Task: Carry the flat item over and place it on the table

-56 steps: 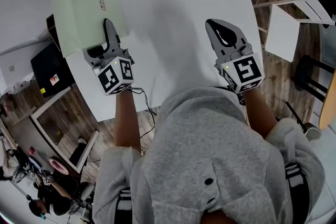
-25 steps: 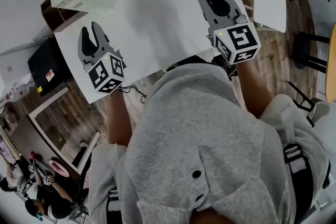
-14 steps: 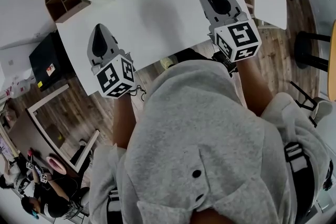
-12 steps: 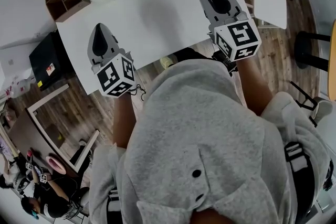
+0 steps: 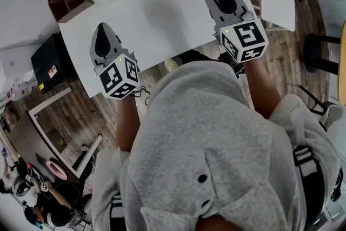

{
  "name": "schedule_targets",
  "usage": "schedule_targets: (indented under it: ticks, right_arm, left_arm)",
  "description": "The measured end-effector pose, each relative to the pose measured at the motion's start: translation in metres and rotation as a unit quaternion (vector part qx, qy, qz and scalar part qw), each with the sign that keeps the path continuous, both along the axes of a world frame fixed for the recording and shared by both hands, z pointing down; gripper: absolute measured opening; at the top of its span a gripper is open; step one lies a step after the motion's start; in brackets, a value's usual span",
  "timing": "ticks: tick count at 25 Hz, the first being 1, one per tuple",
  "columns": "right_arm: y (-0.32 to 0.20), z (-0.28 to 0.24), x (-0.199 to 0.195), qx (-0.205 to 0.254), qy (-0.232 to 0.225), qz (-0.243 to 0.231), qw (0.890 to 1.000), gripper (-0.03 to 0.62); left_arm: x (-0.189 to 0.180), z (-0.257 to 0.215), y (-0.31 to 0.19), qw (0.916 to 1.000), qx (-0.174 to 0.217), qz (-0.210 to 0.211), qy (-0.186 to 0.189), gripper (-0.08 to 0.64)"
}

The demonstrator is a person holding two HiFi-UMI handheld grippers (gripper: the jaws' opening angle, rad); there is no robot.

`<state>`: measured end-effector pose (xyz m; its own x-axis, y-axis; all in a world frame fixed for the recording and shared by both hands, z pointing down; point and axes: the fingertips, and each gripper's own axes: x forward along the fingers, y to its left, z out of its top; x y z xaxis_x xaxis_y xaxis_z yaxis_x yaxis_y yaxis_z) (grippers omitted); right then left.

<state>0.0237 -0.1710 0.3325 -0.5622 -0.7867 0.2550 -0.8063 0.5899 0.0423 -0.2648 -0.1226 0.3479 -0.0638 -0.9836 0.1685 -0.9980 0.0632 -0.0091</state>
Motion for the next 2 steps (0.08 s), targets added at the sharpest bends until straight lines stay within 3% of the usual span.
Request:
schedule_targets:
  ticks: [2]
  right_arm:
    - [-0.0016, -0.0007, 0.0013, 0.001, -0.001, 0.000, 1.000, 0.028]
  left_arm:
    - [0.0024, -0.0003, -0.0021, 1.0000, -0.001, -0.001, 0.001, 0.023]
